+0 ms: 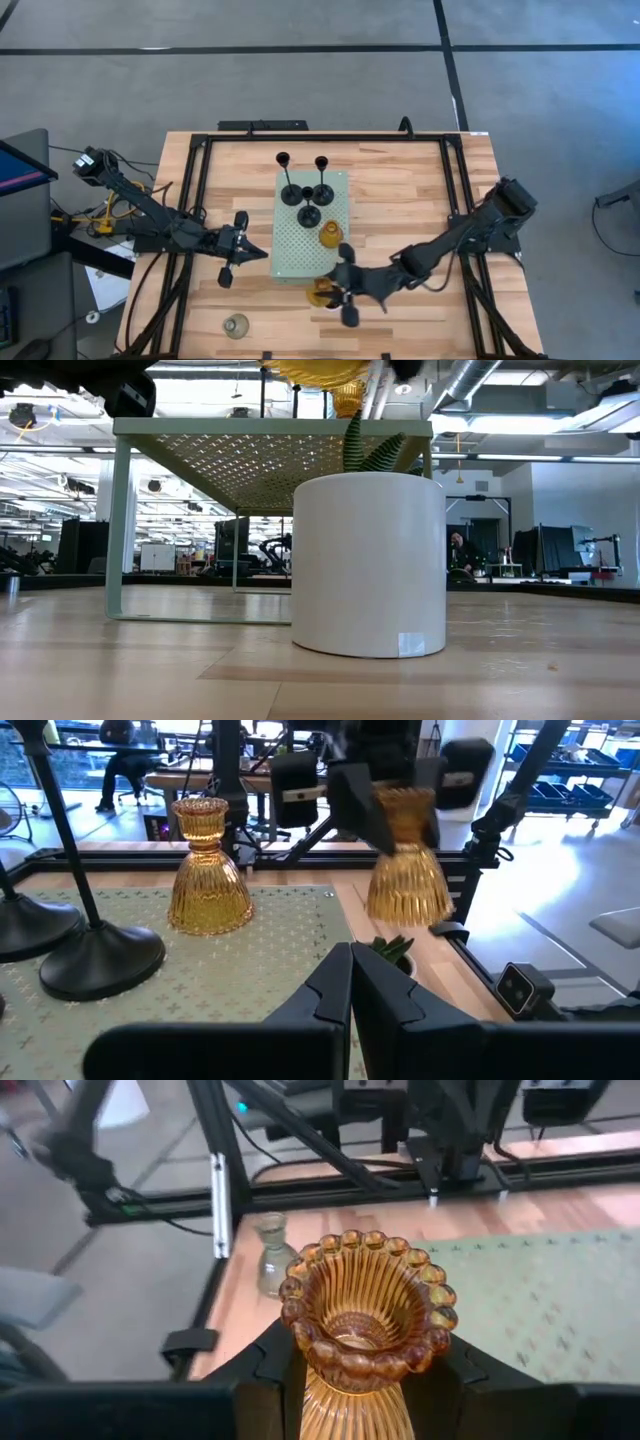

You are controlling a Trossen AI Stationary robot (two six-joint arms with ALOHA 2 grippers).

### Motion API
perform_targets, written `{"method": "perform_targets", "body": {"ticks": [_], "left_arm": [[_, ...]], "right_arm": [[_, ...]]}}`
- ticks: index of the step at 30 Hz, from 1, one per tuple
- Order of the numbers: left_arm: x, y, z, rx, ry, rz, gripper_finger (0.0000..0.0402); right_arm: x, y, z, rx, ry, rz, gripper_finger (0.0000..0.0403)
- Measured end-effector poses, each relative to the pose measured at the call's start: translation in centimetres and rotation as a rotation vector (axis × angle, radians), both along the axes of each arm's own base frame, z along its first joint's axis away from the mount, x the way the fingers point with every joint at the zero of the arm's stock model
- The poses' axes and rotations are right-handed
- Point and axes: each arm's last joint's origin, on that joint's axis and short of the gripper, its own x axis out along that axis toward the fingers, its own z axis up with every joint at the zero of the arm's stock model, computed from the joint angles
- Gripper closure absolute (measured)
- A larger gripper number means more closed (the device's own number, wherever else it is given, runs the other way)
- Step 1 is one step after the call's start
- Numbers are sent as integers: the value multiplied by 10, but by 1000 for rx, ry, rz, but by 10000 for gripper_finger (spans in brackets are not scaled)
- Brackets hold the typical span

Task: Pick & Place candle stick holders
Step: Put the bottom yellow candle holder on the shelf

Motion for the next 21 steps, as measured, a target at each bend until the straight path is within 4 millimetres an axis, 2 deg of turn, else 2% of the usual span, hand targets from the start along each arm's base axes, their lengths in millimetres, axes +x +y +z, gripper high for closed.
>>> {"method": "perform_targets", "body": {"ticks": [2, 7, 12, 21], "left_arm": [[0, 0, 0, 0, 0, 0, 394], [0, 0, 0, 0, 0, 0, 394], [0, 0, 0, 0, 0, 0, 394], [0, 0, 0, 0, 1, 0, 394]], "right_arm": [[11, 3, 1, -39, 4, -6, 292], [36, 2, 19, -57, -51, -59, 292], [56, -7, 21, -76, -58, -137, 292], [65, -23, 12, -57, 3, -201, 292]]}}
